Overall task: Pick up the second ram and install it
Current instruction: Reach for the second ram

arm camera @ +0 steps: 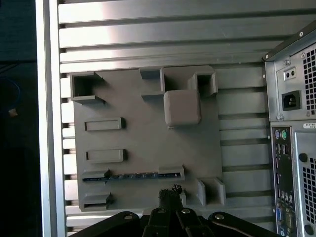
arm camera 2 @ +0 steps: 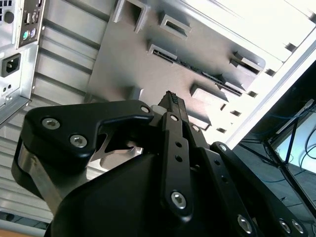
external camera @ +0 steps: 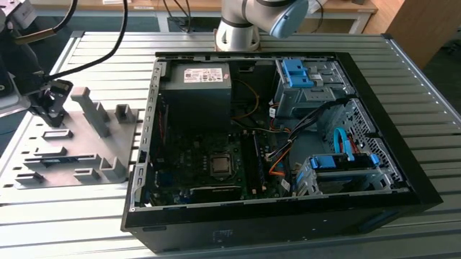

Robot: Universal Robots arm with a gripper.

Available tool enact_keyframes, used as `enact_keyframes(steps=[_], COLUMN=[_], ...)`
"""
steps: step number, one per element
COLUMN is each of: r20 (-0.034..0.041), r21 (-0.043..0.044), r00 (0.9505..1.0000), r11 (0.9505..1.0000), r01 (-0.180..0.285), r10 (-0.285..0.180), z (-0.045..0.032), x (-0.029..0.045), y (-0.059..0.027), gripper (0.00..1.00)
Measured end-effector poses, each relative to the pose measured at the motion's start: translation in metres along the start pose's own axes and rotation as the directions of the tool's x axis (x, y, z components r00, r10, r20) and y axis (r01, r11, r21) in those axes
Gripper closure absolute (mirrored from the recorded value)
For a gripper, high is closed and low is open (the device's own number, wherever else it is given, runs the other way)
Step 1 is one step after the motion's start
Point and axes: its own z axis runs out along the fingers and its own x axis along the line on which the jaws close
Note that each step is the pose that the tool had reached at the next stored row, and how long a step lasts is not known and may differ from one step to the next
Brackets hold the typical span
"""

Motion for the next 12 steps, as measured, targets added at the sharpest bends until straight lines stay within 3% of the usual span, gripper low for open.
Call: enact_keyframes(steps=[12], r20=[0.0001], r21=[-0.0001], r00=[1.0000], r11=[1.0000], r01=[0.000], r10=[0.000], z=[0.0162], x=[0.0067], y=[-0.0047], gripper=[0.90])
